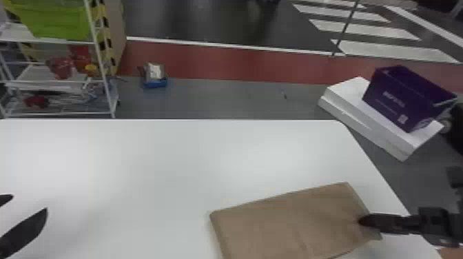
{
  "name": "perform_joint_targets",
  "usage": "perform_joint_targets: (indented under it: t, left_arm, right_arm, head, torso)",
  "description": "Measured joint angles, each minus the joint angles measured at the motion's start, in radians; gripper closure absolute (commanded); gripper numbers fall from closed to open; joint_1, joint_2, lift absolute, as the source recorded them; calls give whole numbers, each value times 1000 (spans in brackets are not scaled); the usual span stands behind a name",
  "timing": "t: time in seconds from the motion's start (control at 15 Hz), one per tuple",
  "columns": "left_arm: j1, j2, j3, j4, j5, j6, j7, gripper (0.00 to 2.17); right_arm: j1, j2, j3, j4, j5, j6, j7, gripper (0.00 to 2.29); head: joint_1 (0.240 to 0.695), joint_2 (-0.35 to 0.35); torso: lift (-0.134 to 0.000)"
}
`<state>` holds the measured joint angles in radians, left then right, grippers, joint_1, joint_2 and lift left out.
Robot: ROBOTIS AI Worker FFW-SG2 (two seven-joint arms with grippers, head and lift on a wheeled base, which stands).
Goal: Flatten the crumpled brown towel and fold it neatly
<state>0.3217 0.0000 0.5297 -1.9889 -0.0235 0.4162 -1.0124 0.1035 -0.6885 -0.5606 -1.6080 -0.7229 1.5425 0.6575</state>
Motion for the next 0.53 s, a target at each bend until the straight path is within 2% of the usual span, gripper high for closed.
perform_joint_targets:
  t: [0.27,0.53]
  left_arm:
    - [7,0,7,-12,6,0,-1,103]
    - [10,0,13,-15,8,0,-2,110]
  right_arm:
    - [-28,6,7,-39,-27,0,39,1031]
    - [-43,12,50,-143,-27,0,58,1031]
  head:
    - [695,-169]
    - [695,-116]
  torso:
    - [-124]
    - [-124]
